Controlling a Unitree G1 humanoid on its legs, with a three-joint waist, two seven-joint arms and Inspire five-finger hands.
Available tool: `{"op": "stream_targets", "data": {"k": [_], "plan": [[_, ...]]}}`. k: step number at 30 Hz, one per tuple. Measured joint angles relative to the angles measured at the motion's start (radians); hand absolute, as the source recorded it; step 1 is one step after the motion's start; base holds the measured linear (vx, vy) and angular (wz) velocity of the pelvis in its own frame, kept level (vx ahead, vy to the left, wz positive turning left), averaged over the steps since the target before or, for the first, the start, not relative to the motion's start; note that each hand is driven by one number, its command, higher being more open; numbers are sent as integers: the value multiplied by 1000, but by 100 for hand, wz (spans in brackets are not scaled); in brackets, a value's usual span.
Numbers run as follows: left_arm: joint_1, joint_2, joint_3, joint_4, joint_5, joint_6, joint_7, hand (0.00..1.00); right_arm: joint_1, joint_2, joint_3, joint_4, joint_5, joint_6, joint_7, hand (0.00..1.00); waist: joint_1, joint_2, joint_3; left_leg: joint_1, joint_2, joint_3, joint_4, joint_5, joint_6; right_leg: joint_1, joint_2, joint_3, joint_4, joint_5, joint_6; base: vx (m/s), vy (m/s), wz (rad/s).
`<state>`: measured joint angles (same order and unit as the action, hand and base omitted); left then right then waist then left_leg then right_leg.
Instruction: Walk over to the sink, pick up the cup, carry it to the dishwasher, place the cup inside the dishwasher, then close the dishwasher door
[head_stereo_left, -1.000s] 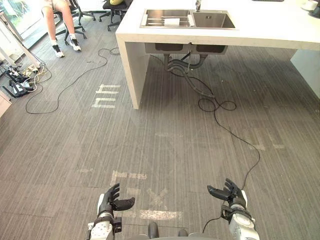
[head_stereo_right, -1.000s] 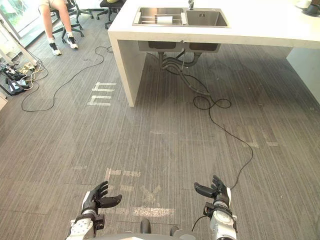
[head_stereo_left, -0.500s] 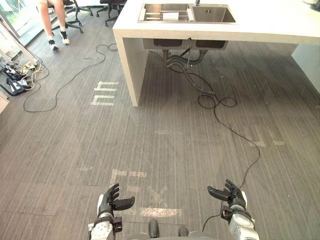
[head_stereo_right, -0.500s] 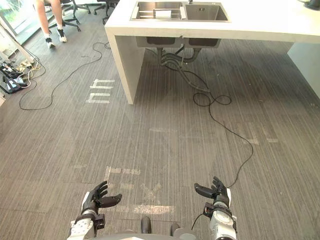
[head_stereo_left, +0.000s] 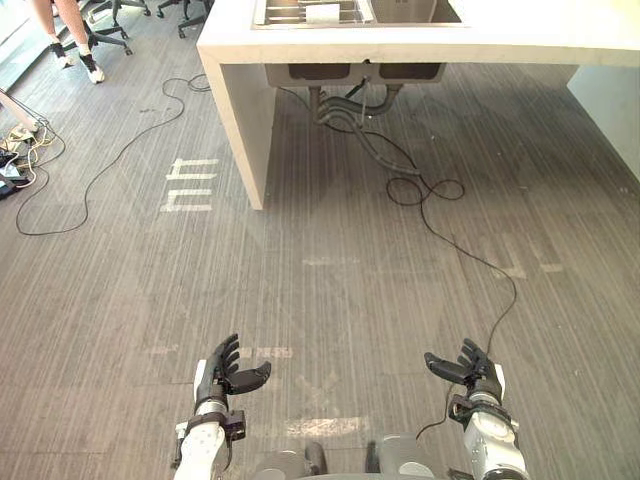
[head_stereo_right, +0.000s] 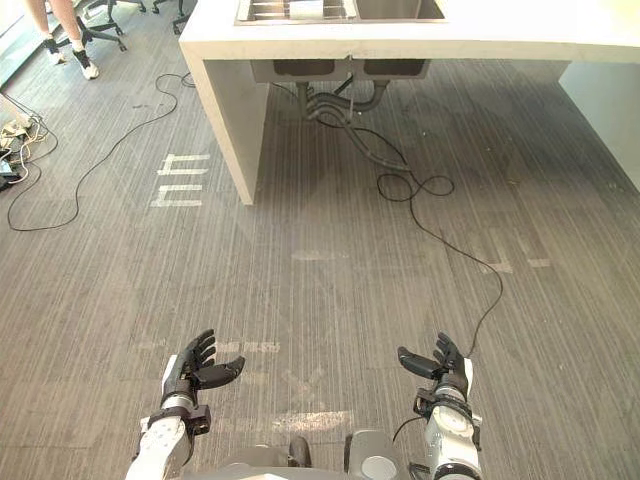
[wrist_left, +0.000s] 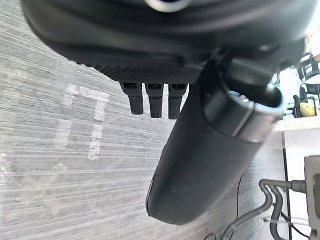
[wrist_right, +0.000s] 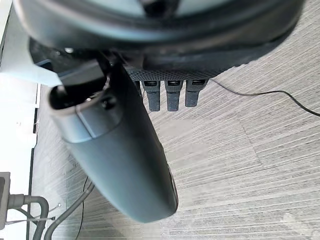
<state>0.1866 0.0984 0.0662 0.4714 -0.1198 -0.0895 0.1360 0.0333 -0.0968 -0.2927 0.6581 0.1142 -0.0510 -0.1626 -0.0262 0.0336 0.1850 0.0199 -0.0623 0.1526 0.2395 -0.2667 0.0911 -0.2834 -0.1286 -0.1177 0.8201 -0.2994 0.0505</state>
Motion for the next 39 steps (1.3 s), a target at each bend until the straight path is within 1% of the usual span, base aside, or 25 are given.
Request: {"op": "stream_targets", "data": {"k": [2, 4, 5, 6, 7, 9, 10, 11, 12, 13, 15, 17, 19, 21, 23, 24, 26, 29, 30, 31, 32, 33, 35, 38, 39], "plan": [[-5, 1, 3, -1, -5, 0, 13, 90, -3, -6, 12, 0, -1, 4, 1, 90, -11, 2, 2, 24, 8, -29, -5, -13, -9, -47, -7, -30, -29, -37, -1, 402, -52, 40], [-18, -3, 3, 6, -12, 2, 19, 90, -15, -27, 26, 0, -3, 6, 3, 90, -14, 25, 18, 57, 45, -46, -12, -24, -29, -98, 19, -58, -118, -36, -11, 428, -116, 30], [-20, 2, 3, 8, -20, 2, 19, 90, -21, -37, 27, -3, -3, 6, 2, 90, -14, 30, 20, 85, 65, -48, -8, -46, -70, -118, 54, -69, -276, 51, -23, 334, -100, 16], [-18, 9, 3, 8, -20, 2, 20, 90, -17, -39, 27, -5, -3, 6, 1, 90, -15, 17, 17, 101, 62, -49, -4, -59, -91, -119, 54, -71, -343, 128, -45, 584, -192, 25], [-30, 0, 3, 34, -20, 6, 19, 90, -6, -63, 27, 1, -3, 8, 1, 90, -16, 17, 7, 142, 71, -58, 24, -106, -126, -119, 44, -88, -315, 226, -103, 520, -179, 18], [-31, -11, -5, 44, -20, 6, 19, 90, -5, -75, 27, -8, -3, 11, 0, 90, -20, 41, -7, 116, 114, -58, 104, -105, -141, -94, 74, -107, -325, 175, -114, 554, -233, 11], [-43, -16, -15, 47, -25, 7, 17, 90, -6, -77, 27, -10, -2, 11, 0, 90, -20, 48, -3, 59, 147, -60, 258, -86, -159, -55, 97, -125, -353, 159, -129, 494, -248, 10], [-48, -21, -17, 46, -27, 7, 16, 90, -2, -75, 28, -10, -2, 11, 0, 90, -19, 49, -3, 23, 164, -59, 357, -57, -159, -24, 112, -131, -374, 156, -135, 499, -246, 16], [-50, -37, -17, 44, -30, 7, 15, 90, 15, -67, 46, -21, 0, 12, -3, 90, -14, 46, 1, -66, 216, -61, 585, 11, -148, 64, 140, -142, -438, 154, -144, 487, -216, 7], [-40, -47, -22, 35, -39, 7, 10, 90, 25, -52, 60, -40, 1, 12, -8, 90, -11, 35, 11, -119, 257, -36, 755, 6, -137, 156, 162, -136, -496, 150, -151, 468, -193, -3], [-36, -56, -47, 33, -46, 7, 7, 90, 28, -36, 66, -84, 1, 5, -12, 90, 8, 21, 19, -205, 278, 2, 848, 0, -127, 249, 168, -103, -557, 146, -157, 382, -121, -39], [-35, -69, -56, 16, -48, 7, 0, 90, 14, -33, 65, -96, 1, -1, -12, 90, 22, 14, 23, -308, 271, 10, 798, -4, -120, 294, 167, -76, -606, 146, -156, 322, -27, -43], [-34, -67, -56, 10, -47, 8, -6, 90, 8, -31, 65, -79, 1, 2, -14, 90, 51, 10, 27, -385, 221, 6, 559, -5, -118, 370, 154, -47, -678, 143, -150, 390, 89, -32], [-34, -68, -55, 11, -47, 9, -5, 90, 7, -32, 59, -59, 1, 2, -16, 90, 56, 6, 30, -383, 179, -10, 386, 19, -130, 395, 141, -40, -696, 134, -129, 310, 116, -12], [-31, -69, -55, 14, -46, 10, -5, 90, 6, -39, 56, -10, 0, 7, -19, 90, 61, 28, 16, -369, 142, -42, 131, 165, -124, 416, 144, -26, -691, 89, -84, 374, 199, -19], [-28, -61, -51, 19, -46, 10, -2, 90, 2, -34, 59, 23, 0, 12, -19, 90, 64, 35, 10, -355, 130, -50, 131, 247, -54, 423, 138, -5, -655, 43, -60, 311, 193, -20], [-41, -42, -53, 30, -46, 11, -1, 90, 3, -23, 63, 40, -1, 20, -17, 90, 63, -14, 7, -348, 78, -23, 150, 190, -41, 405, 71, 4, -574, -17, -25, 449, 225, -8], [-32, -45, -60, 44, -46, 22, -3, 90, 3, -26, 58, 47, -22, 21, -16, 90, 55, -21, 8, -280, 27, 10, 147, 118, -8, 336, 2, 30, -323, -39, 22, 381, 196, -13], [-21, -35, -70, 44, -46, 22, -2, 90, 9, -26, 64, 51, -32, 22, -11, 90, 47, -21, 7, -227, 14, 13, 143, 90, 6, 289, -25, 37, -154, -6, 78, 411, 173, -8], [-17, -22, -74, 44, -46, 23, -2, 90, 9, -25, 66, 61, -41, 22, -6, 90, 41, -21, 7, -177, 8, 11, 143, 58, 14, 236, -47, 38, 7, -6, 82, 488, 162, -2], [-17, -18, -74, 42, -46, 23, -1, 90, 9, -25, 67, 65, -42, 22, -4, 90, 39, -20, 6, -156, 7, 11, 142, 47, 14, 209, -51, 33, 63, -11, 72, 479, 106, 5], [-19, -11, -74, 34, -46, 22, 2, 90, 9, -25, 68, 68, -42, 22, 0, 90, 35, -22, 4, -119, 7, 7, 128, 32, 14, 148, -61, 14, 128, -27, 44, 460, 58, 11], [-35, -1, -74, 31, -47, 21, 11, 90, 5, -25, 67, 70, -42, 22, 2, 90, 27, -22, 3, -74, 7, -13, 87, 28, 10, 53, -64, -23, 126, -50, 10, 378, -10, 26], [-53, -3, -69, 28, -49, 21, 17, 90, -8, -30, 68, 106, -41, 22, 8, 90, 7, -15, 6, -12, 38, -56, 60, 14, -16, -45, -15, -21, -89, -53, 3, 369, -119, 39], [-53, -1, -67, 23, -57, 21, 19, 90, -5, -28, 69, 122, -41, 24, 10, 90, 9, -16, 5, 17, 58, -62, 61, -3, -45, -44, 16, -9, -260, 12, 6, 358, -145, 36]]}}
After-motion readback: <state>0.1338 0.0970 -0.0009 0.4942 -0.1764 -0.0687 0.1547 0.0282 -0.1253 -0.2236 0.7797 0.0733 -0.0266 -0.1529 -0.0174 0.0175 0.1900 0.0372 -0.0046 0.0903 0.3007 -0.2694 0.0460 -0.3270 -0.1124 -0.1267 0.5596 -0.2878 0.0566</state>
